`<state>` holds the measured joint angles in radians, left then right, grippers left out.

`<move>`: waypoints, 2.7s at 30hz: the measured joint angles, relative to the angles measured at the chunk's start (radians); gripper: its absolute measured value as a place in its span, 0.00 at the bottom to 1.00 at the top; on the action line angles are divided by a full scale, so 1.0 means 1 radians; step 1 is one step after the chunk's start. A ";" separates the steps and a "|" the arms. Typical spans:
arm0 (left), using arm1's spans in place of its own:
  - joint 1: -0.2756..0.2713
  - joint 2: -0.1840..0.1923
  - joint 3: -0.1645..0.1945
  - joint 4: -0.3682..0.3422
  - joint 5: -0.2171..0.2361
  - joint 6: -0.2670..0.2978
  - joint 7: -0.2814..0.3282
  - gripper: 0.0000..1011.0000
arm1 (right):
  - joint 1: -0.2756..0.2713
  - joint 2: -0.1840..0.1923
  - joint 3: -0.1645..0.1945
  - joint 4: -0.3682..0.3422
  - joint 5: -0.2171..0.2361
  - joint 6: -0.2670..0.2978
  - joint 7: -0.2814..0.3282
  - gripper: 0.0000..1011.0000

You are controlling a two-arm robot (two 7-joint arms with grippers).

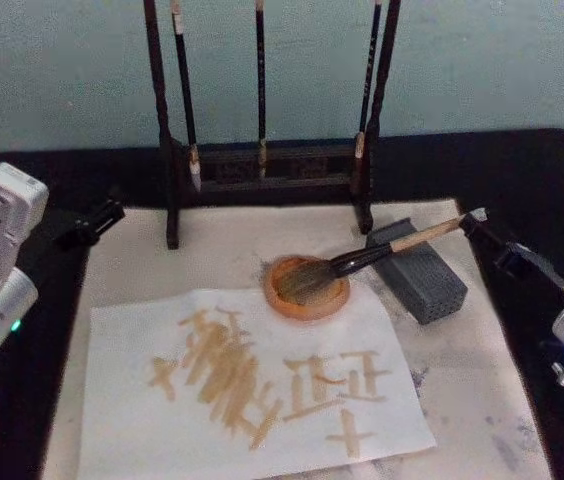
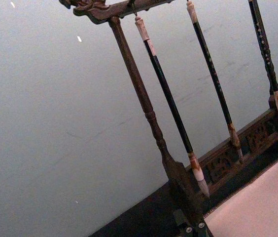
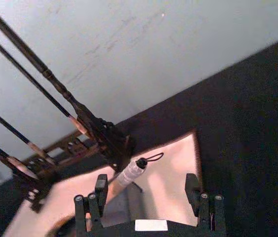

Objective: Pick up the brush from the inkstone, write on the paper, then place the brush back to its original position.

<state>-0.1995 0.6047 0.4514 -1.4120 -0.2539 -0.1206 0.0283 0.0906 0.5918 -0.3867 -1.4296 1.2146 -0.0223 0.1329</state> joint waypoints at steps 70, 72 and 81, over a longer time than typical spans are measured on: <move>0.000 0.000 0.000 0.000 0.000 0.000 0.000 0.99 | -0.150 0.101 -0.154 -0.294 -0.901 -0.212 -0.240 1.00; 0.000 0.000 0.000 0.000 0.000 0.000 0.000 0.99 | -0.150 0.101 -0.154 -0.294 -0.901 -0.212 -0.240 1.00; 0.000 0.000 0.000 0.000 0.000 0.000 0.000 0.99 | -0.150 0.101 -0.154 -0.294 -0.901 -0.212 -0.241 1.00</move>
<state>-0.1995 0.6047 0.4514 -1.4120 -0.2539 -0.1205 0.0283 -0.0598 0.6923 -0.5403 -1.7239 0.3135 -0.2346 -0.1077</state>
